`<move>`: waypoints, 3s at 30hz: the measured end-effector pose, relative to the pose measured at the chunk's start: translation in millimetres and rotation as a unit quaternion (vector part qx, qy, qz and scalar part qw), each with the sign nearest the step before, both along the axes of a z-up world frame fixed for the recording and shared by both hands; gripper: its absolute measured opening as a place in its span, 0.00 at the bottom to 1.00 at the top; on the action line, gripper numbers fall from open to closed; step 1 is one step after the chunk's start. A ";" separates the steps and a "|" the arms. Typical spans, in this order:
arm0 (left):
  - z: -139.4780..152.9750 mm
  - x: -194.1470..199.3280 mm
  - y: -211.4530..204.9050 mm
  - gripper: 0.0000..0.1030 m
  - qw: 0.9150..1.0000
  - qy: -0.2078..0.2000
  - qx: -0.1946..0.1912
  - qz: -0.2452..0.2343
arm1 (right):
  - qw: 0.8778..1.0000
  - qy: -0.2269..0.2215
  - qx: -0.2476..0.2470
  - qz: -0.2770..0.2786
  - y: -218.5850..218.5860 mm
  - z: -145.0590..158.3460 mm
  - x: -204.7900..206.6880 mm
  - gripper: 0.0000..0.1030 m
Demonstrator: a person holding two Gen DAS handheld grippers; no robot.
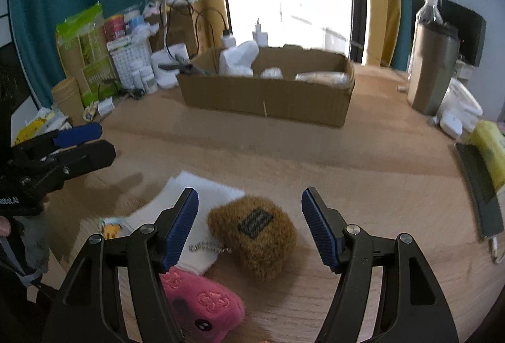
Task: Organize soft objects
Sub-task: 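Grasp the brown fuzzy pouch with the right gripper and lift it, then grasp the white folded napkin with the left gripper while the right holds the pouch, then carry the napkin and pouch over the cardboard box with both grippers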
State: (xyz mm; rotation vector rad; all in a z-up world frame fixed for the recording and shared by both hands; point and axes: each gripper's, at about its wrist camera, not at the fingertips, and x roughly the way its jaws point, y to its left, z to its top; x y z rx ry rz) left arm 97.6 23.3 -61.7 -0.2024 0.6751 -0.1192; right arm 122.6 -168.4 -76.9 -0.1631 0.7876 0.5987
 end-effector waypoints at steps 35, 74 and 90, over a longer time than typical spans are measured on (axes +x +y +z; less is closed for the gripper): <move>-42.0 46.6 -71.9 0.84 0.988 0.108 0.084 -0.076 | 0.999 0.025 0.016 -0.023 -43.9 -21.2 30.6 0.41; -15.3 49.1 -72.9 0.17 0.988 0.055 0.048 -0.134 | 1.000 0.013 -0.007 -0.003 -30.8 -8.0 44.1 0.41; 22.2 69.6 -43.3 0.17 0.994 0.008 0.040 -0.103 | 0.999 -0.038 0.007 -0.002 -25.6 37.4 62.7 0.41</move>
